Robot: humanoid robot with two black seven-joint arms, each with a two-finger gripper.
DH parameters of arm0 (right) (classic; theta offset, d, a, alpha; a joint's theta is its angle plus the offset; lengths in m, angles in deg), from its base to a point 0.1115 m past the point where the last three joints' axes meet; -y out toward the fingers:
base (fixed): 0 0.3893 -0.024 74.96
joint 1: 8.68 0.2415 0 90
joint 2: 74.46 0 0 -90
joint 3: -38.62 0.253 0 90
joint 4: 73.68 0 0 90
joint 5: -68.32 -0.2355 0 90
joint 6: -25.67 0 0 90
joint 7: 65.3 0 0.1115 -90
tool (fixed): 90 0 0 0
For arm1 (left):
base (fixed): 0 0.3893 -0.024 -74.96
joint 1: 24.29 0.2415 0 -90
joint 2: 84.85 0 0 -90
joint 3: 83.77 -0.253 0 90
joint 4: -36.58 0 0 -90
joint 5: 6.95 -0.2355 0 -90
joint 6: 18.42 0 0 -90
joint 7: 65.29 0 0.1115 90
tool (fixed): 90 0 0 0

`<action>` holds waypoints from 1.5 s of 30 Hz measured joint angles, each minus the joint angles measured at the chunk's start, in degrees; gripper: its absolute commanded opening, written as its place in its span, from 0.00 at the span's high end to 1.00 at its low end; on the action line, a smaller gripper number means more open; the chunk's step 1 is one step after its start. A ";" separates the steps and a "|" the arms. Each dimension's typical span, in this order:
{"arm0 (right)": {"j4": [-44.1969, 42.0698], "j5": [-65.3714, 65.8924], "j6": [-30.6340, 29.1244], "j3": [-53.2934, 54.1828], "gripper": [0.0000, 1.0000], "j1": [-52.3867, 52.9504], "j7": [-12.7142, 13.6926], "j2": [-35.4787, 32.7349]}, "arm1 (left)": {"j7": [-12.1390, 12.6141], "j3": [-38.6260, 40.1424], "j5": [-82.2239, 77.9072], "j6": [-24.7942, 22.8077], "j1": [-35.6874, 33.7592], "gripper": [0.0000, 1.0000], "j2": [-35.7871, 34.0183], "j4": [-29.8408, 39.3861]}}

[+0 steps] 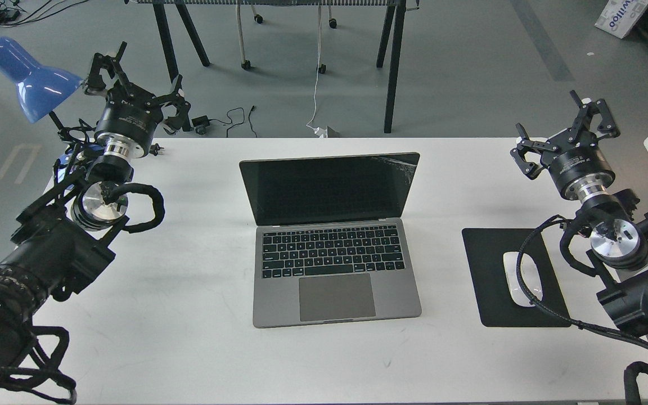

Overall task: Close notebook with right arm
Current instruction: 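Raise the right gripper off the mouse pad toward the laptop, then move the right gripper over the laptop screen's top edge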

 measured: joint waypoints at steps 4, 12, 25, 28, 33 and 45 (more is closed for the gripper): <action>0.00 -0.01 0.02 -0.50 0.00 0.07 0.08 0.17 | -0.06 0.00 0.00 0.00 -0.01 0.00 0.06 0.00; -1.48 0.14 0.61 -4.25 0.00 4.58 0.29 2.97 | -0.11 0.00 0.09 0.00 -0.01 0.00 -0.02 -0.09; -17.54 0.17 0.53 -14.25 0.00 22.31 0.24 15.40 | -0.10 0.00 0.01 0.00 0.00 0.00 -0.07 -0.10; -18.64 0.08 0.25 -16.11 0.00 22.97 0.72 15.95 | -0.05 0.00 0.01 0.00 0.00 0.00 -0.05 -0.09; -15.40 -0.09 -0.01 -20.77 0.00 21.04 2.63 16.06 | -0.01 0.00 0.00 0.00 0.01 0.00 -0.08 -0.09; 7.14 -0.07 0.27 -22.69 0.00 7.03 4.63 6.64 | 0.00 0.00 0.00 0.00 0.01 0.00 -0.14 -0.07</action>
